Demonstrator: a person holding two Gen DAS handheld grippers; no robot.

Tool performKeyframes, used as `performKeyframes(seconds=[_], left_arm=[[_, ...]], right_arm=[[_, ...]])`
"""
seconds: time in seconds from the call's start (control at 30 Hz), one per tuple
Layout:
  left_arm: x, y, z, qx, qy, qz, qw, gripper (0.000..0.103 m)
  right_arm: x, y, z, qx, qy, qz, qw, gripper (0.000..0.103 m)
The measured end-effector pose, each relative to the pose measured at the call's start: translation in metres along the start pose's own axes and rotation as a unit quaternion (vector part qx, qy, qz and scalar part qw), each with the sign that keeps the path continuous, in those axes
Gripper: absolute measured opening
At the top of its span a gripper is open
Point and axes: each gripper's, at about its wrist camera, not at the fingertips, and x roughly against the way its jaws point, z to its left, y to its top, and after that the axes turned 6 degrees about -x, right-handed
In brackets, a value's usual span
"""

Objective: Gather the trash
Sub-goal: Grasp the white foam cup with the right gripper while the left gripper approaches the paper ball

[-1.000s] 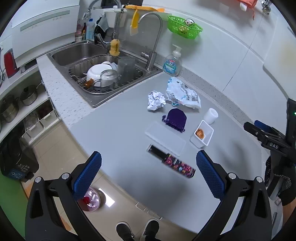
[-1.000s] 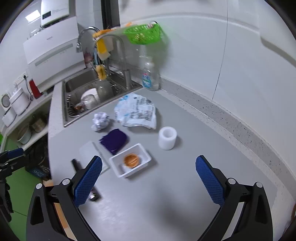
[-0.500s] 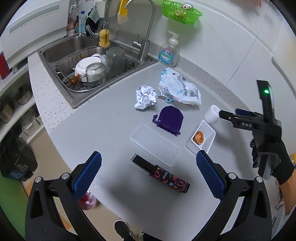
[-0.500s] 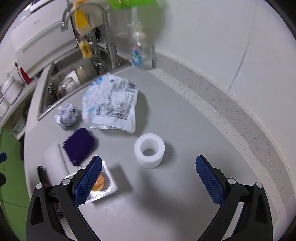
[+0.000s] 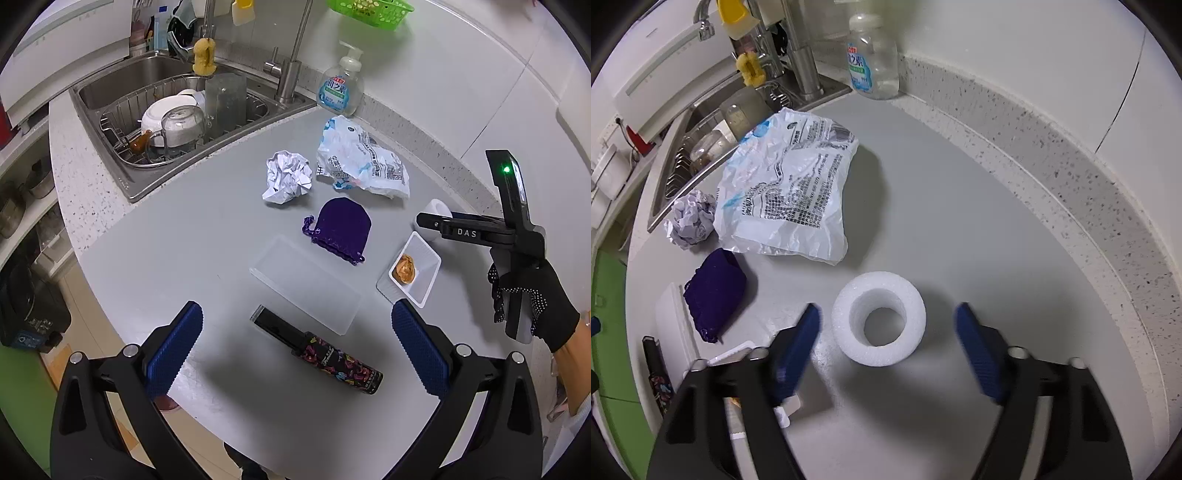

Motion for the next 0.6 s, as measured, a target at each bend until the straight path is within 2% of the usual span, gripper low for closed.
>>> performKeyframes(seconds=[0.03, 0.1, 0.37, 0.6], left_arm=[[-0.001, 0.0, 0.0, 0.0, 0.0, 0.001, 1.0, 0.1], [-0.002, 0.0, -0.001, -0.001, -0.001, 0.002, 1.0, 0.1], [-0.006, 0.004, -0.004, -0.007, -0.004, 0.004, 1.0, 0.1], [-0.013, 0.021, -0.009, -0.018, -0.008, 0.001, 0.9998, 0.1]], right_arm=[[-0.002, 0.0, 0.0, -0.001, 0.002, 0.002, 1.0, 0.054], [-0.002, 0.0, -0.001, -0.002, 0.011, 0.003, 1.0, 0.043], [0.013, -0.003, 0.001, 0.0, 0.011, -0.015, 1.0, 0.042], [0.046, -0.012, 0.001, -0.001, 0.016, -0.032, 0.999, 0.042]])
